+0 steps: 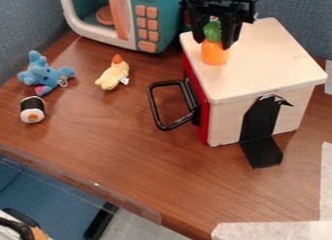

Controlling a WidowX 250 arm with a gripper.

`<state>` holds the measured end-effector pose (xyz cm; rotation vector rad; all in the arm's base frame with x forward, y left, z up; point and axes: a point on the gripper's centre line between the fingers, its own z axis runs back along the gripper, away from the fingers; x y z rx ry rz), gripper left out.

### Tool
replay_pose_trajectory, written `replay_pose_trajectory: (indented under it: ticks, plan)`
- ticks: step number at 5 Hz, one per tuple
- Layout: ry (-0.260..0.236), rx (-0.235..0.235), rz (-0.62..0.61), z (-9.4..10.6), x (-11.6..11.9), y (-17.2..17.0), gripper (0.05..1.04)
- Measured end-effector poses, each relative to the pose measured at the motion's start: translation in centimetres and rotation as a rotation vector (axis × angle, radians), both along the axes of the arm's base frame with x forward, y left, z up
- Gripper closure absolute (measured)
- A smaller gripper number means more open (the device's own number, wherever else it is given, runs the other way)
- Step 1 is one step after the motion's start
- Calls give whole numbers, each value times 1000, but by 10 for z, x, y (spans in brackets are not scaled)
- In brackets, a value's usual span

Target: Move the orange carrot to the right in front of the drawer

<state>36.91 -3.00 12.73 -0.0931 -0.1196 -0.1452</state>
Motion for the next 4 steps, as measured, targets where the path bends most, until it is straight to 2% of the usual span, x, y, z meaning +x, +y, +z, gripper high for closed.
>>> replay_pose_trajectory:
  ticks: [1,2,3,4]
  plan:
    - [3,-2,-6,0,-4,3,480]
    - [-86,-20,13,32,-41,19,480]
    - [-119,-45,5,33,-89,43,480]
    - [-74,-39,-21,10,-115,47,480]
